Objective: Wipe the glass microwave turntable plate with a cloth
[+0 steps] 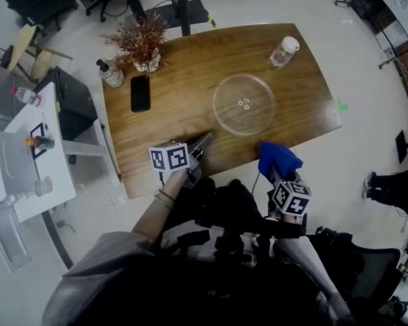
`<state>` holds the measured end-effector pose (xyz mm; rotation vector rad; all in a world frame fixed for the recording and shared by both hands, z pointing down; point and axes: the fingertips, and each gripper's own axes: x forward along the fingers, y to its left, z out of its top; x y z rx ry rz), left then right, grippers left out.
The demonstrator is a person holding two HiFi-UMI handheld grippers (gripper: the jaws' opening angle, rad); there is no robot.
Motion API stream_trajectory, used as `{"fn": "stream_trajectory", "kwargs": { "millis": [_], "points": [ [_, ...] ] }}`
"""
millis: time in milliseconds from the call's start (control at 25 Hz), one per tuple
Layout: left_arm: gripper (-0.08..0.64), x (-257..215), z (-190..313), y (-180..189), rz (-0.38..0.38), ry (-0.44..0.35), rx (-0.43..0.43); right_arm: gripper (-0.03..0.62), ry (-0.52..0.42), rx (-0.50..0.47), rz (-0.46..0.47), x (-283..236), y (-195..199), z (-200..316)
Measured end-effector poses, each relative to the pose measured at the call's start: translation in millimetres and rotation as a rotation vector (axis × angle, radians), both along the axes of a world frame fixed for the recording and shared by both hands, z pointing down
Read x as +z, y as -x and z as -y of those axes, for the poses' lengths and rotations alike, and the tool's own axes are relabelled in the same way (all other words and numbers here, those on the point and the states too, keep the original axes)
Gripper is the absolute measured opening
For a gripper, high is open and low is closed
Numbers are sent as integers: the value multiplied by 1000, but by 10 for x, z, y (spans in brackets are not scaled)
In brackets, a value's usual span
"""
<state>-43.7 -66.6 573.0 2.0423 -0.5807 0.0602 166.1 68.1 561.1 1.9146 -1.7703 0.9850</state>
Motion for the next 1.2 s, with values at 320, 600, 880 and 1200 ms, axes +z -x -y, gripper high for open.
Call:
{"fn": "stream_trajectory", "kwargs": {
  "millis": [320, 600, 880, 1200],
  "points": [
    [-5, -253, -222, -304, -29, -47, -55, 117, -38, -69, 2, -134, -162, -224],
    [-5, -405, -854, -755, -81, -51, -62, 117, -59, -184, 16, -166, -256, -520],
    [-5, -417, -1210, -691, -43, -74, -127, 117, -79, -314, 26, -169, -166, -585],
    [-5, -473, -1401, -446, -39, -88, -221, 117, -87, -419, 38, -130, 54, -568]
  ]
}}
